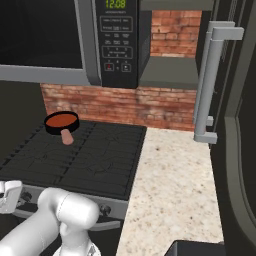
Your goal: Wait until the marinara sauce is simmered to a deep red color and then turn off the stove.
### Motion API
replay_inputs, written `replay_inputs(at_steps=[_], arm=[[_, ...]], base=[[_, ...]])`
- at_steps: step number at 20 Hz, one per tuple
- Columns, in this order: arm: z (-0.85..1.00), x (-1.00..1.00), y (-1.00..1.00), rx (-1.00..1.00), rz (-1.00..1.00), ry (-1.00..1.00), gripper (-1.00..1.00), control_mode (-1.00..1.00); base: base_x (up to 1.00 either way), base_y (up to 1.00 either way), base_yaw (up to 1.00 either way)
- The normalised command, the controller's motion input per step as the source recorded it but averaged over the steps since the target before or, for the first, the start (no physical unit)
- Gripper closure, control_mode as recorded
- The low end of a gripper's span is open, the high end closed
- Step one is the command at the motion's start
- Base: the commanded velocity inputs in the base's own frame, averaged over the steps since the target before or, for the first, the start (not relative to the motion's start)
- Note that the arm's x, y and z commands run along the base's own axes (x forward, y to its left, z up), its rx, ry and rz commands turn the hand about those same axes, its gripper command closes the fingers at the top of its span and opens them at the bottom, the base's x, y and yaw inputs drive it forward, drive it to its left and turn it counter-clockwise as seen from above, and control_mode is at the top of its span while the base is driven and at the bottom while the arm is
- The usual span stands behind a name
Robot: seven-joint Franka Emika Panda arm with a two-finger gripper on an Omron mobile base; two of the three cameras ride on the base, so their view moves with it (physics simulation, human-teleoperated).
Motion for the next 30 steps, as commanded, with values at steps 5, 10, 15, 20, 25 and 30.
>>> replay_inputs(at_steps=[5,10,15,20,25,30], arm=[[-0.08,0.05,0.01,0.0,0.0,0.0,-1.0,-1.0],[0.0,0.0,0.0,0.0,0.0,0.0,-1.0,-1.0],[0.0,0.0,0.0,0.0,0.0,0.0,-1.0,-1.0],[0.0,0.0,0.0,0.0,0.0,0.0,-1.0,-1.0],[0.0,0.0,0.0,0.0,0.0,0.0,-1.0,-1.0],[0.0,0.0,0.0,0.0,0.0,0.0,-1.0,-1.0]], base=[[0.0,0.0,0.0],[0.0,0.0,0.0],[0.0,0.0,0.0],[0.0,0.0,0.0],[0.0,0.0,0.0],[0.0,0.0,0.0]])
